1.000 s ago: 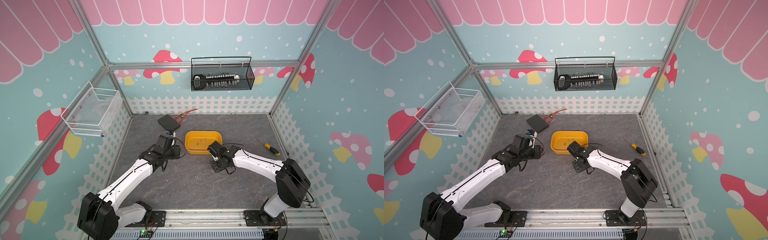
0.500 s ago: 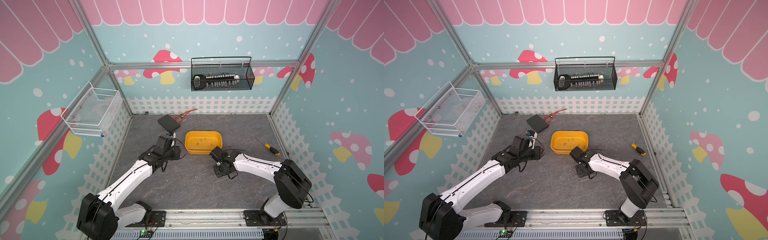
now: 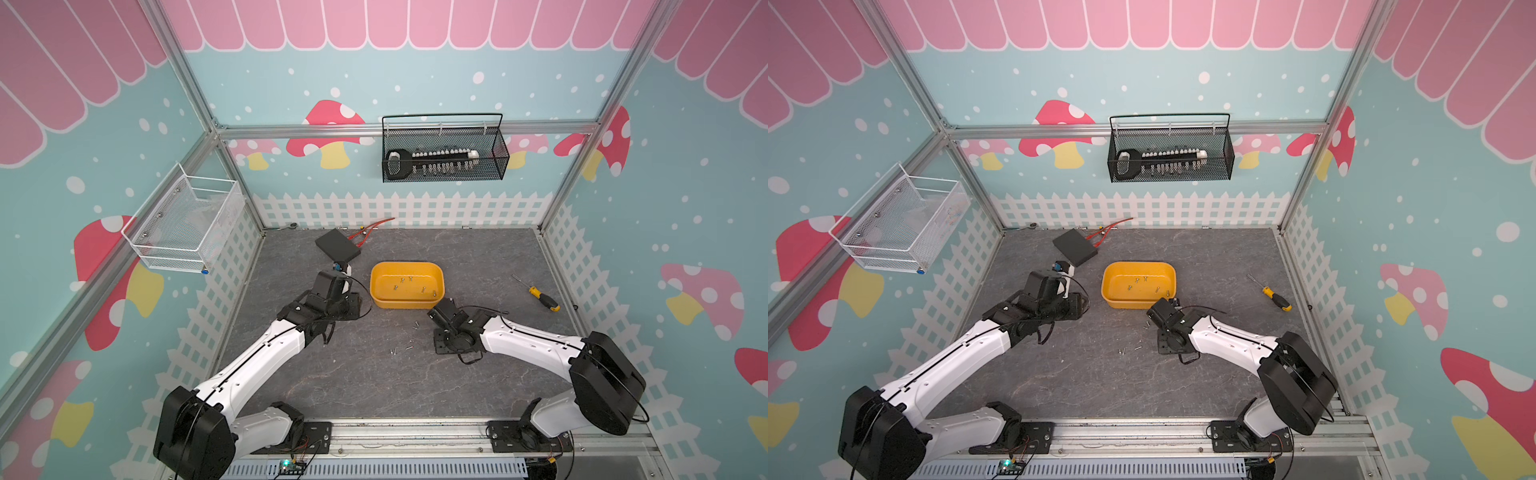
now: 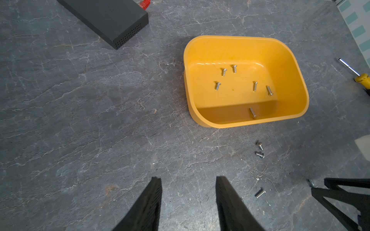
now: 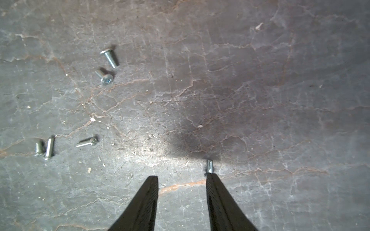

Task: Put the screws on the desktop into the storage box
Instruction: Pick up the screw from the center of the board.

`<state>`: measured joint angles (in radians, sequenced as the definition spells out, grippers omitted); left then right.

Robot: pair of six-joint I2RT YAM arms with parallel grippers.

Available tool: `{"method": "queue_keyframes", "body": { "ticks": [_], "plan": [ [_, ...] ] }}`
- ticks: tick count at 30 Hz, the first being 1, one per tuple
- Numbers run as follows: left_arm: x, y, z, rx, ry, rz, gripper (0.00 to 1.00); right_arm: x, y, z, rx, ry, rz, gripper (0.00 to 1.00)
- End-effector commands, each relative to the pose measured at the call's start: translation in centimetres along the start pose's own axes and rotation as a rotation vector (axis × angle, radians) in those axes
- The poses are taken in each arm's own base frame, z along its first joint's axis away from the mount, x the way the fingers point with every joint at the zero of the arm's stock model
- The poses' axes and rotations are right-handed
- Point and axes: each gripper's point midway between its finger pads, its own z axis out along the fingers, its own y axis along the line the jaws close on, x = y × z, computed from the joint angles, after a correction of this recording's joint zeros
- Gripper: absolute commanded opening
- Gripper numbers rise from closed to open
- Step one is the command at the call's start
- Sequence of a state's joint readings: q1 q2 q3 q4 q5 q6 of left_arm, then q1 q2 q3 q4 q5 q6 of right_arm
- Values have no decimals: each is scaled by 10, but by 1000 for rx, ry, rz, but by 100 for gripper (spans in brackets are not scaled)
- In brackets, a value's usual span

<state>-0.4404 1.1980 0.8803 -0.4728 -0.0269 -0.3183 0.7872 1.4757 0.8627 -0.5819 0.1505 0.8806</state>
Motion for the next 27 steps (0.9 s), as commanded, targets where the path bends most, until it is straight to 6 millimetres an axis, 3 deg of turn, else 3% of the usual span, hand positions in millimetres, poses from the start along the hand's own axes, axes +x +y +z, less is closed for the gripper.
{"method": "queue_keyframes", "body": {
  "ticks": [1, 6, 15, 27],
  "plan": [
    [-3, -2, -3, 18, -21, -2, 48, 3, -8, 2, 26, -15, 62, 46],
    [-3, -1, -3, 19, -23, -5, 48, 11, -17, 7, 56, 1, 84, 46],
    [-2, -1, -4, 17, -25, -6, 48, 7, -35, 11, 80, 0, 96, 47],
    [-2, -1, -3, 20, -21, -7, 48, 14, -27, 29, 47, 60, 54, 46]
  ]
}}
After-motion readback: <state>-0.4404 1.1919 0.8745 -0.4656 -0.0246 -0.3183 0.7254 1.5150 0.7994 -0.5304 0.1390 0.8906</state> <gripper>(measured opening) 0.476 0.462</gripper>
